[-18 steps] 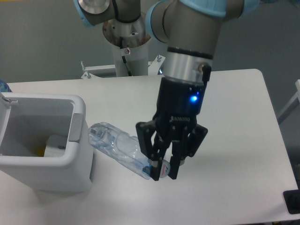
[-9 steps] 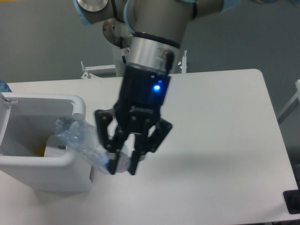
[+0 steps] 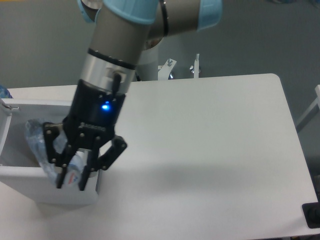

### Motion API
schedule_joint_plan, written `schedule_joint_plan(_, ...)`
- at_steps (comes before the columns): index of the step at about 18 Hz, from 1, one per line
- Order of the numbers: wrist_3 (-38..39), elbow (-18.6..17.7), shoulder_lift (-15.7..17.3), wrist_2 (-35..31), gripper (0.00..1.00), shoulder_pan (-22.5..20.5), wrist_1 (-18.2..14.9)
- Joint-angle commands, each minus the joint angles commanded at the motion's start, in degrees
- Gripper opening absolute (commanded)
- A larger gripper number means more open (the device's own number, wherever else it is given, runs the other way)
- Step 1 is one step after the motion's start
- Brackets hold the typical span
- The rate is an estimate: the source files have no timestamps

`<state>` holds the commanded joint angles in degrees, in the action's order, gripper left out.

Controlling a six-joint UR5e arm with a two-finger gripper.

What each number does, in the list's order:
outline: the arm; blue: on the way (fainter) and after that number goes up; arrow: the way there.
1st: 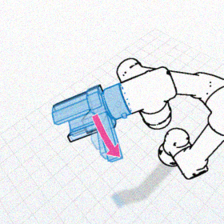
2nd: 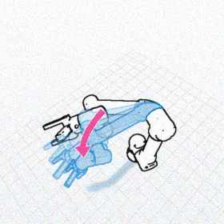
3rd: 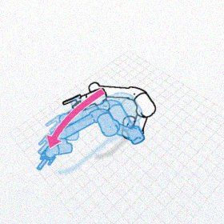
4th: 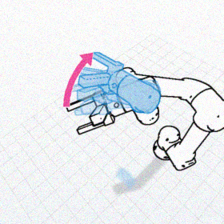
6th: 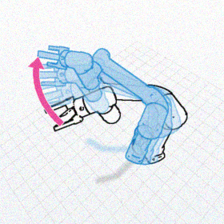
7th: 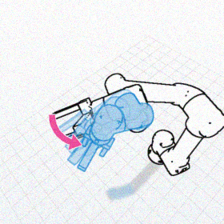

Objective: Place the trash in the trash can

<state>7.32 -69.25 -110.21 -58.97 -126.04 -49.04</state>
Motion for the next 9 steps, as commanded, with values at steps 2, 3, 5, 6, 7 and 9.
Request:
schedule_joint_plan(2,-5.63,-1.49,0.17,0.0,0.96,0.7,0.35)
schedule_joint_plan(3,-6.69,-2.11,0.44,0.0,1.0,0.79,0.53)
schedule_joint_plan(5,-7.06,-2.55,0.53,0.0,1.0,0.79,0.62)
schedule_joint_plan(6,-7.14,-2.64,0.53,0.0,1.0,0.79,0.62)
schedule_joint_plan(7,-7.41,-2.55,0.44,0.0,1.0,0.71,0.62)
schedule_joint_plan(9,-8.37,-2.64,0.18,0.0,1.0,0.1,0.62)
